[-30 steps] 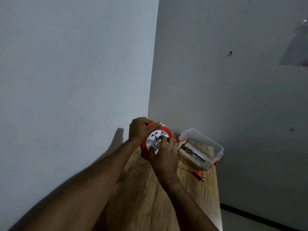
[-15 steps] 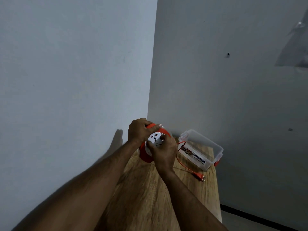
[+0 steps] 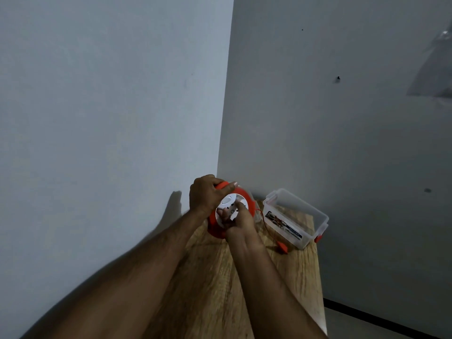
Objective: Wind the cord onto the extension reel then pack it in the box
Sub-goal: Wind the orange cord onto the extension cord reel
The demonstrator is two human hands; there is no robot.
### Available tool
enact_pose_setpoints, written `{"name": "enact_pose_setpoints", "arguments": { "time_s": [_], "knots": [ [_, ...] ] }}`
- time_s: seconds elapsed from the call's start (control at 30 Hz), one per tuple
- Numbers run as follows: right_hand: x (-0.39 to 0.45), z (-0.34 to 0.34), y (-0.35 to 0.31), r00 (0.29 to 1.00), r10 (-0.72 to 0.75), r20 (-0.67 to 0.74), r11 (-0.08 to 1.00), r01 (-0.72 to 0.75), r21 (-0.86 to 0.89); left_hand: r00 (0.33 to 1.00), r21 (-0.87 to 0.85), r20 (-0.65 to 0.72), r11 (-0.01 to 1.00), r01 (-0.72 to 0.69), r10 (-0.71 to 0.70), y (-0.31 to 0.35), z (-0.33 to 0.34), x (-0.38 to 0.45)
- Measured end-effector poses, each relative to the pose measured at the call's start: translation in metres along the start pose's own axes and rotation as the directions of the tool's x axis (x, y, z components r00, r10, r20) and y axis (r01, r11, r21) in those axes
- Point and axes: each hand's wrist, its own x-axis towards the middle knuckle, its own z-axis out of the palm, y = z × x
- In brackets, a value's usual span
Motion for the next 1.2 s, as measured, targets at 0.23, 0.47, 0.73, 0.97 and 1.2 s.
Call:
{"name": "enact_pose_setpoints", "arguments": {
  "time_s": [0.23,0.47,0.73,0.97,1.2],
  "knots": [
    [0.006,-0.044,0.006,0.313,-0.692,0.651,-0.388,0.6,-0.7,0.998,-0.041,0.033,0.997,0.061,-0.06,-0.002,-0.007,0.003],
    [0.008,-0.041,0.014,0.402,-0.594,0.697,-0.497,0.497,-0.711,0.997,-0.077,0.07,0.996,0.04,-0.034,0.007,-0.001,0.002],
    [0.016,-0.035,0.011,0.442,-0.668,0.598,-0.134,0.72,-0.681,0.999,-0.046,0.035,0.999,0.002,0.0,0.006,-0.006,0.003],
    [0.019,-0.017,0.019,0.724,-0.687,0.058,0.491,0.522,-0.698,0.999,-0.02,0.041,0.999,-0.03,0.03,0.009,-0.003,0.002],
    [0.017,-0.002,-0.001,0.997,0.082,0.01,0.991,-0.083,0.1,0.997,0.032,0.042,0.997,-0.071,0.07,0.011,0.002,-0.006]
  ]
}}
